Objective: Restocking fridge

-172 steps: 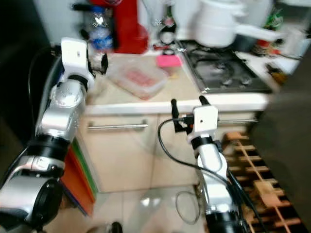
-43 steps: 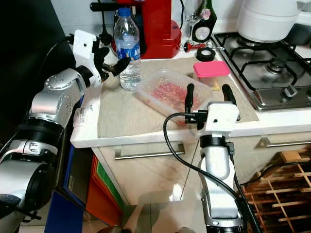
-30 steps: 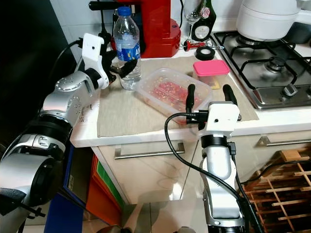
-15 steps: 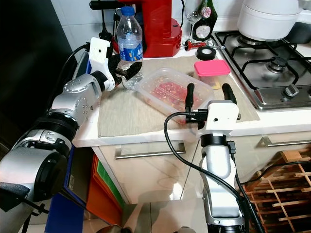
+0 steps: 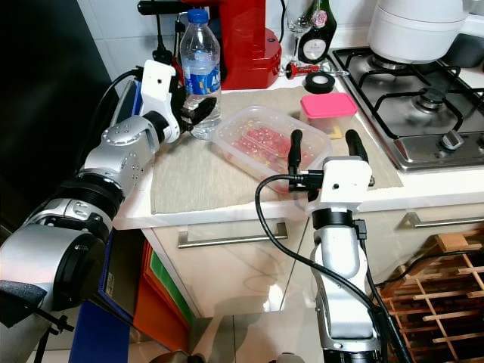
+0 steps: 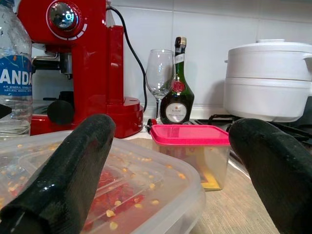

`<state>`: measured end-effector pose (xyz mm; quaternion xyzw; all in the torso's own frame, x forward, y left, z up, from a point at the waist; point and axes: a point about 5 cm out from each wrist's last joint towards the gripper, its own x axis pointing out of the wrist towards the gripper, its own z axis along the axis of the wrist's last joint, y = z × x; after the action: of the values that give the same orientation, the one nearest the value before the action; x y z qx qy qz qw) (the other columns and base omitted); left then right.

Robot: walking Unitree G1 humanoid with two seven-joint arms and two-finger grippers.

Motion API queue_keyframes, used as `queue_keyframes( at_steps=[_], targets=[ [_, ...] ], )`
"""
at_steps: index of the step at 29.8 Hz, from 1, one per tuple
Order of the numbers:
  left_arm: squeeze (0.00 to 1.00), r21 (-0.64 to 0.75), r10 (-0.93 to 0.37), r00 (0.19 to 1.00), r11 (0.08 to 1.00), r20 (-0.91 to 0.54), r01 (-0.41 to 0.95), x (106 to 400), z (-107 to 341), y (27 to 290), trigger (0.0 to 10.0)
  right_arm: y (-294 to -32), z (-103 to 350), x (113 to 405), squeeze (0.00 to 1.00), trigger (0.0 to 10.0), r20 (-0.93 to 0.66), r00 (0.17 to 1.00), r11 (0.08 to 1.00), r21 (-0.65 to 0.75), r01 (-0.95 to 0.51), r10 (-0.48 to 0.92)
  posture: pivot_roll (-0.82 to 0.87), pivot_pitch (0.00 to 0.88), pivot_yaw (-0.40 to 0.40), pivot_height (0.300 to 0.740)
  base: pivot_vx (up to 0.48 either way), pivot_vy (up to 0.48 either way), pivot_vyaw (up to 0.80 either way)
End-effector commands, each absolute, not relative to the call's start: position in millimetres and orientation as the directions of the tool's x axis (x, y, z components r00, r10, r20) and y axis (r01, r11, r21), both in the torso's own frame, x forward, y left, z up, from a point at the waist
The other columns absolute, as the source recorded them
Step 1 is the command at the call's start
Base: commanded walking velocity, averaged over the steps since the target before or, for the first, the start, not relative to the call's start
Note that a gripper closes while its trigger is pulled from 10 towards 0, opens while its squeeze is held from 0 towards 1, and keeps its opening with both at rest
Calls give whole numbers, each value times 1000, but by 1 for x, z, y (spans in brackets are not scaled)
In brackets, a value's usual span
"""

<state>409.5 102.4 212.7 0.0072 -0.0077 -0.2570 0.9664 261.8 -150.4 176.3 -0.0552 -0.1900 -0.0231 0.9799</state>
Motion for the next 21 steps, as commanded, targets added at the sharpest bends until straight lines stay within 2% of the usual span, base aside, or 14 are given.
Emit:
queue_keyframes(
  at_steps=[1,6,10,13,21],
  targets=[
    [0,13,-495,869,869,-18,495,410,209,101,0,-148,177,263,0,10000,370,929,993,-101,58,-17,-135,55,91,740,0,0,0],
    [0,-2,-496,868,868,7,496,410,212,102,0,-149,177,263,0,10000,368,930,993,-103,59,-17,-138,58,89,740,0,0,0],
    [0,37,-508,859,861,61,507,408,219,100,0,-149,177,262,0,10000,366,930,993,-105,58,-15,-135,57,86,740,0,0,0],
    [0,78,-528,840,849,124,523,404,228,97,0,-149,175,262,0,10000,362,932,993,-107,56,-13,-132,58,85,740,0,0,0],
    [0,85,-576,786,815,224,573,391,244,93,0,-147,173,263,0,10000,358,934,993,-108,48,-6,-118,51,84,740,0,0,0]
  ],
)
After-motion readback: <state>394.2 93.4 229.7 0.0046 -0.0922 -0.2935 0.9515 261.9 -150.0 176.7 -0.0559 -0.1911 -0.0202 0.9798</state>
